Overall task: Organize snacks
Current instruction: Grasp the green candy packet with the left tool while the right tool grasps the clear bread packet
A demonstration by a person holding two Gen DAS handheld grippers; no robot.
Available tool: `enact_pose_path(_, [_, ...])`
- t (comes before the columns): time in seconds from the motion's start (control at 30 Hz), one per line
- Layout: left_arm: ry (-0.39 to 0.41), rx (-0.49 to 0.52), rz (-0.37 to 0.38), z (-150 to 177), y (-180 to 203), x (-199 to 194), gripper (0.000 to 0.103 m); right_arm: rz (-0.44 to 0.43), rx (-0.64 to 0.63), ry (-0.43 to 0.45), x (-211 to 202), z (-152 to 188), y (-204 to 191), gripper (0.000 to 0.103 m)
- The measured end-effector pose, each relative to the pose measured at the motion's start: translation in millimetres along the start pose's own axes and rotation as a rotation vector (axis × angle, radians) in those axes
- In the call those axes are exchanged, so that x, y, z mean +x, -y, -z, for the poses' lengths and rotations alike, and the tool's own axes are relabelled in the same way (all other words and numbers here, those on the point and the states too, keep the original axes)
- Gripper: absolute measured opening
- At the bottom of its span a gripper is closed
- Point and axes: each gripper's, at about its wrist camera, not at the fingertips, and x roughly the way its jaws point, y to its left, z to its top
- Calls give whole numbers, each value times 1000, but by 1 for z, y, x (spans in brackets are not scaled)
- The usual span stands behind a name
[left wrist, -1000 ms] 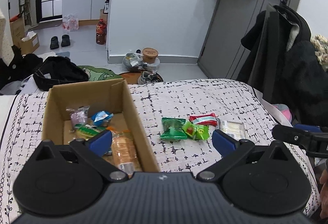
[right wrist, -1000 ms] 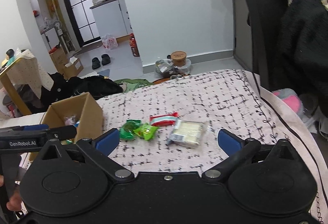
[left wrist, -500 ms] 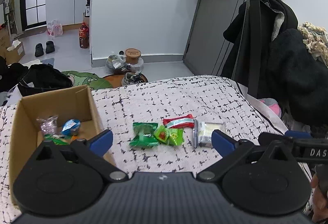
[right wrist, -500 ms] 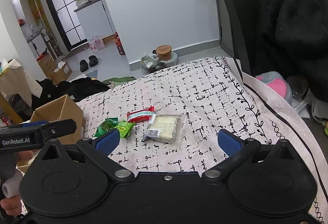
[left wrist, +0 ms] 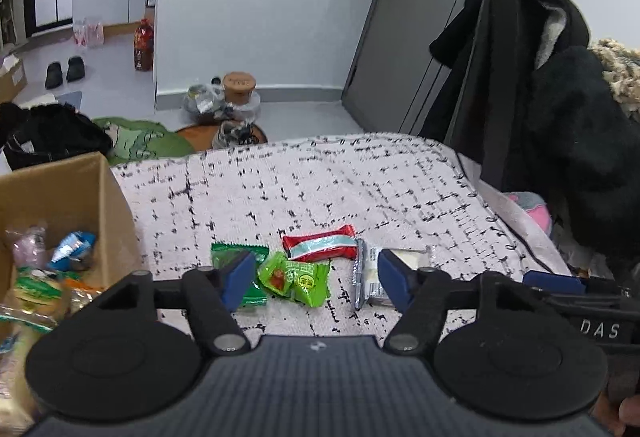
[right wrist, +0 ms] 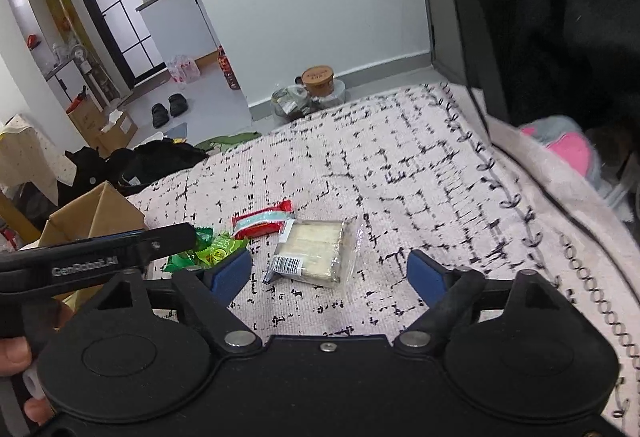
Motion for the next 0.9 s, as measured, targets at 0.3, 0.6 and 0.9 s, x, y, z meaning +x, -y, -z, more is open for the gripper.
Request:
enact_pose_path(0.3, [-55,38,-13,6,5,37,55,-48,90,-59,32,1,13,69])
enact_pose_path(0.6, [-88,30,-46,9,5,70,54,-54,149,-74,46,1,26,69])
enact_pose_path(0.9, [-101,24,-91,17,6,88,35,-61,184,-77,56,-3,25,69])
